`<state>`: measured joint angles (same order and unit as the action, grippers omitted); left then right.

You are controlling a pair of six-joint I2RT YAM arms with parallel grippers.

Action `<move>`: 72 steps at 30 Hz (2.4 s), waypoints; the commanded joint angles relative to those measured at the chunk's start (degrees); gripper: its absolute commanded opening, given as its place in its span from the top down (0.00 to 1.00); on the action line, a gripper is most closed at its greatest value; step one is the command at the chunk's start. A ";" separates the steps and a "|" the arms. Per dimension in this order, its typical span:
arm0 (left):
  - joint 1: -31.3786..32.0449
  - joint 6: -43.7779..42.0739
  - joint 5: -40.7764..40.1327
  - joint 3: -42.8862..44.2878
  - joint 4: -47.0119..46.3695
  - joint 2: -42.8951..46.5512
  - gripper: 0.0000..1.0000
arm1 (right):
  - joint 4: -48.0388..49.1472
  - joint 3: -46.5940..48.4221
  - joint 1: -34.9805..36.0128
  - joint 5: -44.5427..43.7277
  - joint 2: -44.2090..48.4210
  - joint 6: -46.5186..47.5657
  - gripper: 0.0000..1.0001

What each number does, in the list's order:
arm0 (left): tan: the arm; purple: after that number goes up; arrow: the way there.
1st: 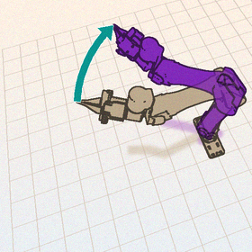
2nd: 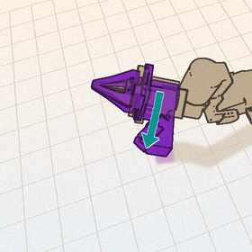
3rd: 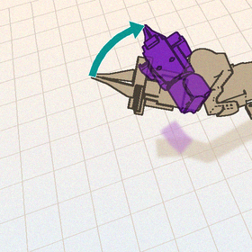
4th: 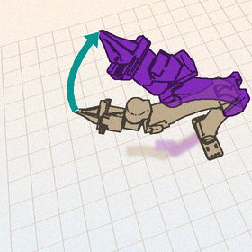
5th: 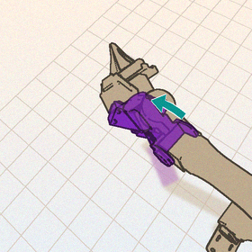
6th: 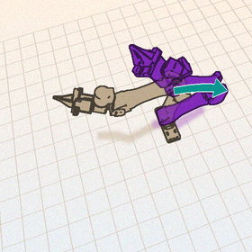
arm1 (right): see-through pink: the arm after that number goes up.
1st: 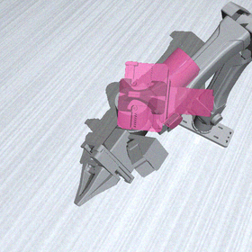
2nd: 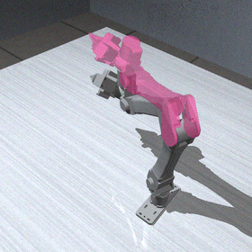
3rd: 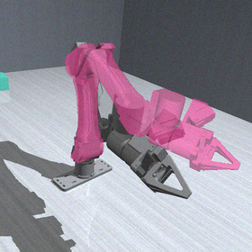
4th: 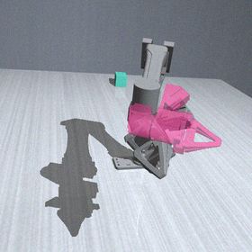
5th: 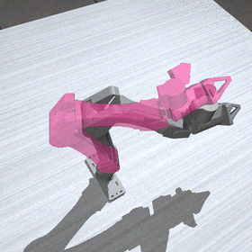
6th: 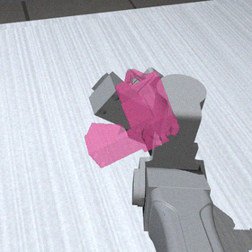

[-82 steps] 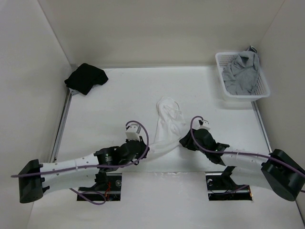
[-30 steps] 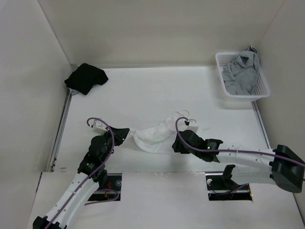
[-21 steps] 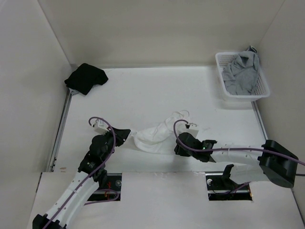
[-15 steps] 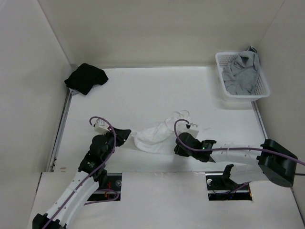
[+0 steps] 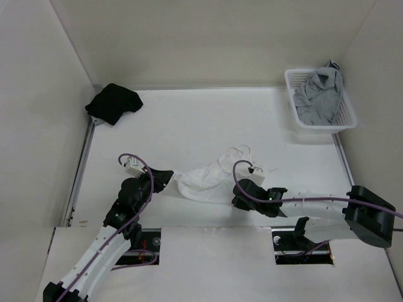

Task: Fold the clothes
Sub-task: Flatten the tank top out

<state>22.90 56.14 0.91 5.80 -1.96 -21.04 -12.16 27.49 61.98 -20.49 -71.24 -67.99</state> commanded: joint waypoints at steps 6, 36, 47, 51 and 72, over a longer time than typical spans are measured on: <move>-0.53 -1.29 2.87 1.49 -0.78 1.26 0.94 | -2.77 -3.05 0.56 -4.82 8.74 -1.80 0.97; -0.09 -3.76 -4.07 50.27 -10.44 -8.93 1.00 | -14.30 65.24 9.54 -29.97 19.13 52.95 0.99; -4.47 -3.32 -9.26 41.92 -14.29 -23.58 1.00 | -4.99 55.04 -28.85 12.98 5.18 40.83 0.98; -9.92 -0.78 -6.37 47.96 -20.00 -36.76 1.00 | -3.74 65.56 -36.52 21.18 -7.48 40.21 0.98; -16.43 5.21 3.74 20.34 -25.83 -26.80 1.00 | 13.73 24.60 -33.91 23.83 6.36 30.30 0.97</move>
<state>7.62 60.55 1.65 34.65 -27.97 -52.69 -5.56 63.00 25.61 2.85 -67.68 -32.88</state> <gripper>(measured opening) 0.007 0.032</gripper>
